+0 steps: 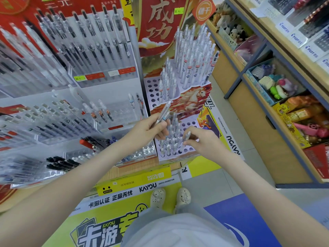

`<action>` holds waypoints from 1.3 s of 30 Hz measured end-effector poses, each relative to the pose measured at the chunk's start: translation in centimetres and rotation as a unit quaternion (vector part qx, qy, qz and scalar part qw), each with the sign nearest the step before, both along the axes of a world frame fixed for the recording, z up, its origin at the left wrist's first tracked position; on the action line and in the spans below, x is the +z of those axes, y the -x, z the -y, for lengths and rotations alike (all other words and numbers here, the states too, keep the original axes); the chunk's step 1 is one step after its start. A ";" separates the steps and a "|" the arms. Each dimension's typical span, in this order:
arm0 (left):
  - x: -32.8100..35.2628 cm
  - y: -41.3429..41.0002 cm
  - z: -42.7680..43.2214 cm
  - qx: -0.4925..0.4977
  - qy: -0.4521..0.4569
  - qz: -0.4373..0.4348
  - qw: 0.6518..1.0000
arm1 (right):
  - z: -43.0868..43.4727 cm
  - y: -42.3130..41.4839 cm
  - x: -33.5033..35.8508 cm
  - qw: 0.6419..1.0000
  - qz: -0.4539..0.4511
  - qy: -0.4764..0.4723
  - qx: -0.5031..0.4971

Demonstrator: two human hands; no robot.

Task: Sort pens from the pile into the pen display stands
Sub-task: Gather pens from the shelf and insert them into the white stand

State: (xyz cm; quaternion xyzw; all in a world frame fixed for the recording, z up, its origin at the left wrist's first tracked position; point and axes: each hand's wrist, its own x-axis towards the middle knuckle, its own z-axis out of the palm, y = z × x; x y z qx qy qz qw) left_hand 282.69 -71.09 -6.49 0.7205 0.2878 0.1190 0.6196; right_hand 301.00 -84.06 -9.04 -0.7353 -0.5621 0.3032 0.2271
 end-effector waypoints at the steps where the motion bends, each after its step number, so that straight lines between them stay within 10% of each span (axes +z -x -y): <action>1: -0.1 0.0 0.0 0.001 0.006 0.002 1.000 | 0.1 0.0 -0.2 1.000 0.004 0.017 0.005; 13: 0.8 -0.8 0.3 -0.030 -0.008 -0.020 0.999 | 0.4 0.4 -1.1 0.993 0.006 0.116 -0.020; 20: 1.2 -2.7 0.6 -0.093 -0.027 -0.052 0.994 | -0.7 1.0 4.5 0.966 -0.234 -0.086 -0.070; 28: 1.3 -2.8 -0.3 -0.037 -0.073 -0.064 0.995 | -0.6 -2.1 4.2 0.882 -0.290 -0.257 -0.266; 39: 0.7 -2.2 -0.7 0.018 -0.017 -0.037 0.999 | -3.7 -2.9 -1.6 0.983 -0.102 -0.106 -0.109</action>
